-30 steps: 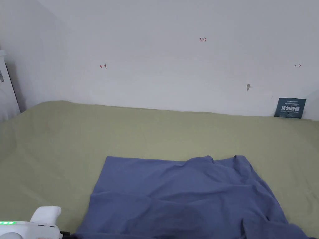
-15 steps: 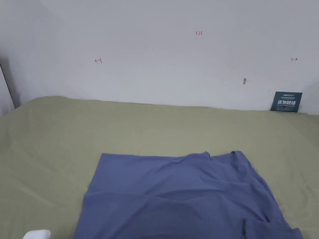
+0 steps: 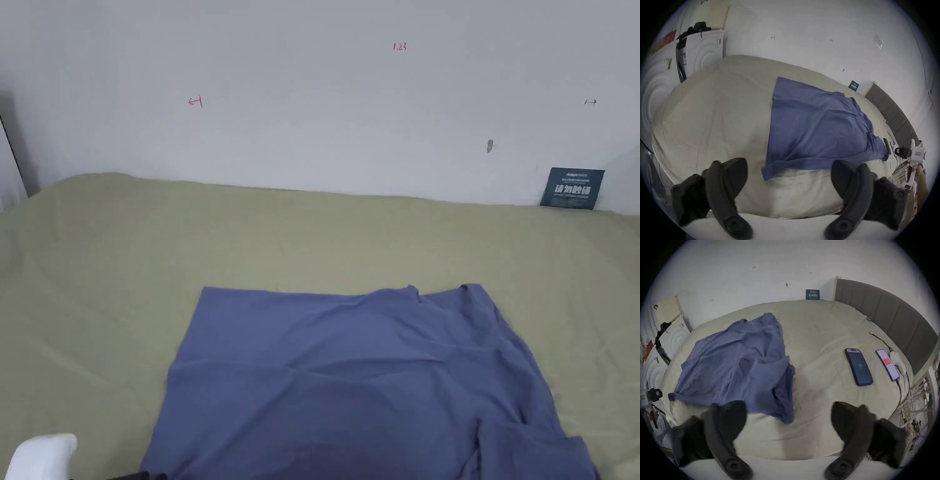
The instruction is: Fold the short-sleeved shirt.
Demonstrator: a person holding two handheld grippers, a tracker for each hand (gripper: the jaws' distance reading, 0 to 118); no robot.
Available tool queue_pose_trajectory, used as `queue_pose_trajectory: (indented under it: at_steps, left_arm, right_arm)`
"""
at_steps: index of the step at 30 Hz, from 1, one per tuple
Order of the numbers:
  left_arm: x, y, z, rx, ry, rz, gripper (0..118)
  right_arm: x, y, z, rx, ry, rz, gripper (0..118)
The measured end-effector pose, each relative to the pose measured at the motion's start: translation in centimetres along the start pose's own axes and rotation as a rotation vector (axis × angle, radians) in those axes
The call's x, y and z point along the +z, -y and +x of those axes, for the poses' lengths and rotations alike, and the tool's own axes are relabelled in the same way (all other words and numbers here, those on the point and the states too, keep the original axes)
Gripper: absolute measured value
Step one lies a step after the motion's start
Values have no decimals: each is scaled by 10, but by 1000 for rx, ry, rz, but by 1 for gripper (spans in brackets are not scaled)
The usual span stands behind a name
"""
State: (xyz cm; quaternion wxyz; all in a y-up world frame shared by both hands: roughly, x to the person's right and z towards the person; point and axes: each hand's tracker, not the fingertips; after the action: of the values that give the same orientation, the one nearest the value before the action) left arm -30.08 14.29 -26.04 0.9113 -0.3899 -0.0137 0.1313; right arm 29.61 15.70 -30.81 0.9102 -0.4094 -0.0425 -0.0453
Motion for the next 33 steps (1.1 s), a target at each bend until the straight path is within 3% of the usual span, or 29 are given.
queue_pose_trajectory:
  at_steps: [1, 2, 3, 4, 5, 7, 13, 14, 15, 17, 22, 23, 24, 25, 26, 27, 28, 29, 31, 32, 33]
  left_arm:
    - [0, 2, 2, -3, -4, 3, 102]
    - [-3, 5, 1, -4, -7, 0, 80]
    - [-7, 7, 1, -7, -24, -13, 49]
    - [-11, 8, 3, -15, -37, -45, 7]
    - [-13, 11, 2, -19, -63, -76, 0]
    - [-16, 16, -2, -12, -72, -110, 0]
    - [-21, 22, -5, -30, -133, -113, 0]
    - [-22, 23, -7, -34, -138, -100, 11]
    - [-23, 21, -7, -45, -150, -83, 38]
    - [-24, 16, -4, -49, -160, -71, 112]
    - [-45, 14, -6, -71, -85, -69, 113]
    - [-51, 14, -5, -91, -102, -79, 107]
    - [-59, 13, -4, -124, -141, -95, 90]
    - [-64, 12, -5, -156, -165, -108, 90]
    - [-68, 13, -6, -181, -200, -74, 80]
    - [-68, 13, -8, -196, -217, -60, 70]
    - [-70, 11, -13, -180, -182, -74, 31]
    - [-70, 11, -15, -153, -110, -78, 4]
    - [-67, 11, -16, -106, -125, -99, 4]
    - [-65, 9, -16, -113, -128, -94, 4]
    - [-63, 8, -17, -115, -121, -91, 4]
  right_arm:
    - [-7, 7, 5, 5, -19, -10, 94]
    - [-10, 10, 5, 25, -63, -34, 59]
    - [-13, 14, 4, 32, -72, -39, 23]
    - [-17, 19, 1, 38, -61, -46, 0]
    - [-12, 22, -5, 48, -47, -48, 0]
    - [-14, 29, -6, 57, -97, -72, 0]
    - [-7, 36, -19, 85, -89, -76, 0]
    - [-6, 36, -22, 85, -90, -78, 0]
    - [-5, 36, -25, 85, -93, -82, 0]
    - [-8, 33, -21, 68, -112, -96, 0]
    - [-12, 30, -17, 60, -112, -98, 0]
    - [-13, 29, -17, 59, -110, -98, 0]
    - [-14, 28, -17, 56, -107, -97, 0]
    - [-22, 29, -11, 50, -109, -100, 0]
    - [-26, 28, -9, 54, -98, -94, 0]
    - [-26, 28, -8, 62, -69, -52, 0]
    - [-28, 27, -6, 79, -56, -5, 5]
    - [-29, 28, -8, 92, -63, 12, 30]
    - [-41, 24, -4, 96, -90, -28, 108]
    - [-41, 22, -4, 109, -136, -39, 115]
    - [-45, 17, -10, 102, -136, -47, 110]
